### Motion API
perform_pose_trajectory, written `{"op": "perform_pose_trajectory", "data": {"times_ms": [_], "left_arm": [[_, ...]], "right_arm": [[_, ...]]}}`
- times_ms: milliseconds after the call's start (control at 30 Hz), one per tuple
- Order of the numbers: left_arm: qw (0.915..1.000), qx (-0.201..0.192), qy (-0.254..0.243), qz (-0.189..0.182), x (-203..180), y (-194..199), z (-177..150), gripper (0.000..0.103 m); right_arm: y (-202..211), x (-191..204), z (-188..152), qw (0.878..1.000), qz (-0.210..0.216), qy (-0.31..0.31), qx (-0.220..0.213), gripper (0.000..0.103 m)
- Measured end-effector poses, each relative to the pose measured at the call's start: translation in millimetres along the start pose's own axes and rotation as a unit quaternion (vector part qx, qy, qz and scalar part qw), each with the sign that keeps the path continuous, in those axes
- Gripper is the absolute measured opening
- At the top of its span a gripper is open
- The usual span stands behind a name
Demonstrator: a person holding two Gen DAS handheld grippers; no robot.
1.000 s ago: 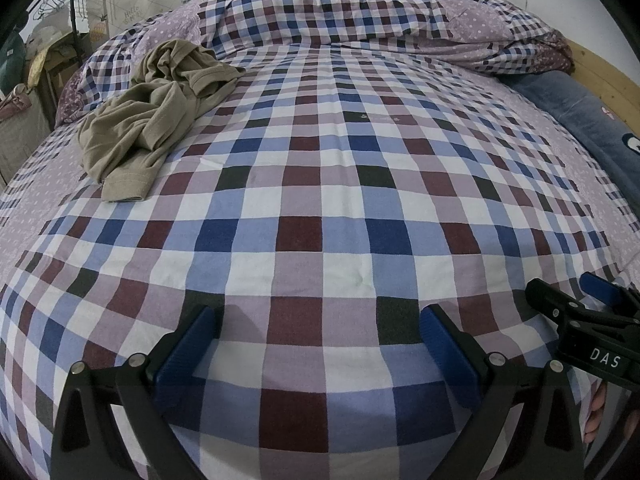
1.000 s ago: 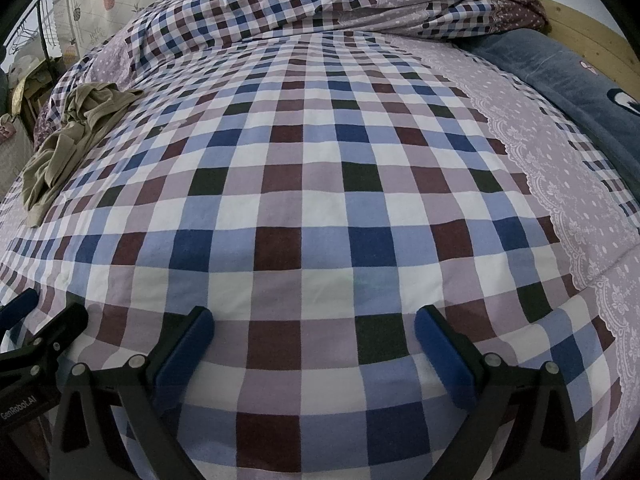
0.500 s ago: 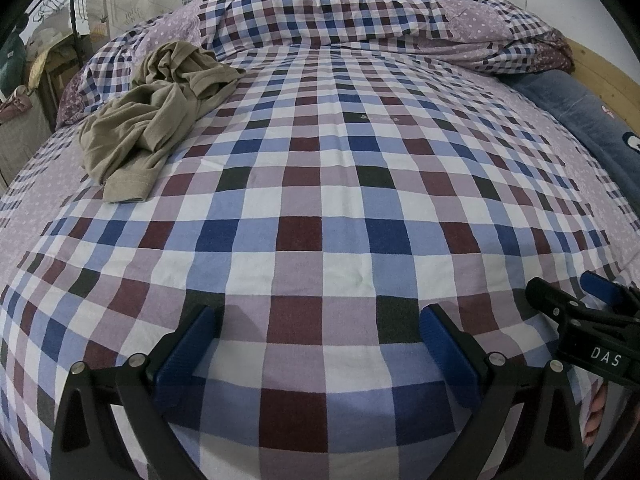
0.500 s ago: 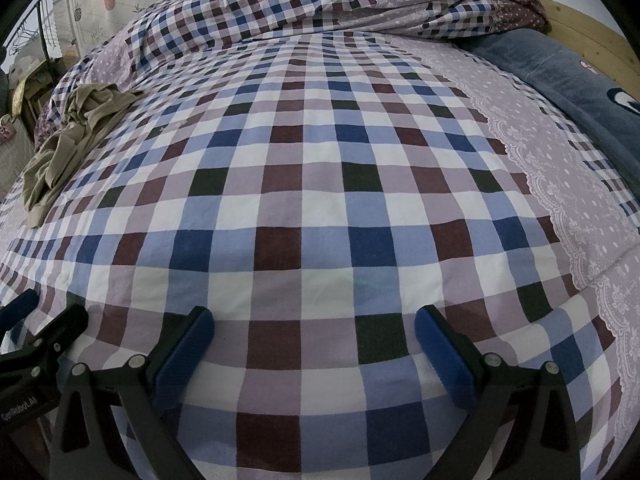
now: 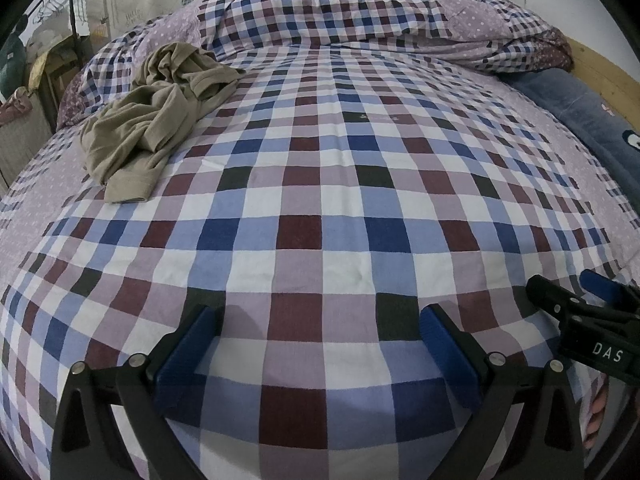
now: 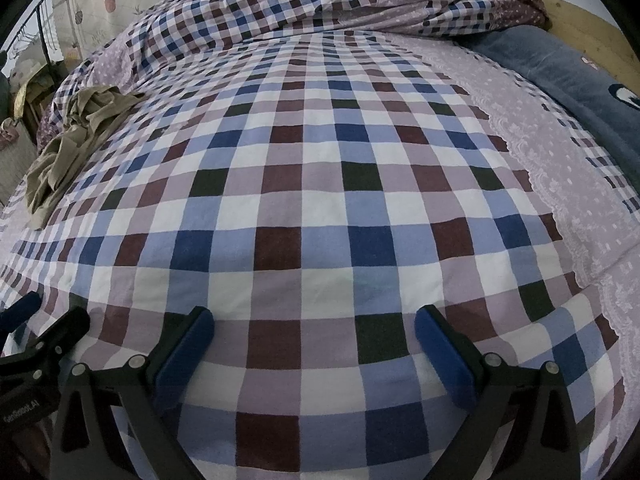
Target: Fold clothes
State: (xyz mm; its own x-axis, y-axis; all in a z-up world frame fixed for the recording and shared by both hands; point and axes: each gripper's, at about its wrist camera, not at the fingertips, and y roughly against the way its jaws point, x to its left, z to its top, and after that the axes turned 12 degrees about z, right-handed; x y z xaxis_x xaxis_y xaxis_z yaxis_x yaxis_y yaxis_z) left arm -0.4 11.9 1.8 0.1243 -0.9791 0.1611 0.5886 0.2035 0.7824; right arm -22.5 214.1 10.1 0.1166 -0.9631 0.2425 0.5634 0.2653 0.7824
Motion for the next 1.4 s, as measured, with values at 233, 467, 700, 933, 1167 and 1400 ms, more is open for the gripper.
{"op": "perform_pose_trajectory", "data": {"times_ms": [233, 467, 700, 933, 1167, 1400], "left_arm": [[1.0, -0.003, -0.001, -0.008, 11.6, 5.5, -6.8, 0.103], [0.9998, -0.01, -0.007, -0.014, 19.8, 18.3, -12.3, 0.103], [0.9995, -0.029, 0.003, -0.009, 40.5, 35.5, -6.7, 0.103], [0.9953, -0.082, 0.052, -0.001, 88.5, 65.3, 13.7, 0.103], [0.99, -0.071, 0.121, 0.018, 147.1, 54.9, 29.4, 0.103], [0.9785, -0.061, 0.193, 0.041, 215.2, 41.6, 21.9, 0.103]], "right_arm": [[4.2, 0.4, -3.6, 1.0, 0.007, 0.006, 0.004, 0.103], [13.7, 5.5, -9.3, 1.0, 0.02, 0.008, -0.006, 0.103], [32.3, 8.6, -18.5, 0.998, 0.067, 0.0, -0.021, 0.103], [30.1, 40.0, -5.8, 0.994, 0.108, 0.018, -0.013, 0.099], [4.6, 108.8, 23.5, 0.987, 0.151, 0.051, 0.001, 0.085], [-31.2, 181.0, 57.3, 0.977, 0.195, 0.088, 0.012, 0.082]]}}
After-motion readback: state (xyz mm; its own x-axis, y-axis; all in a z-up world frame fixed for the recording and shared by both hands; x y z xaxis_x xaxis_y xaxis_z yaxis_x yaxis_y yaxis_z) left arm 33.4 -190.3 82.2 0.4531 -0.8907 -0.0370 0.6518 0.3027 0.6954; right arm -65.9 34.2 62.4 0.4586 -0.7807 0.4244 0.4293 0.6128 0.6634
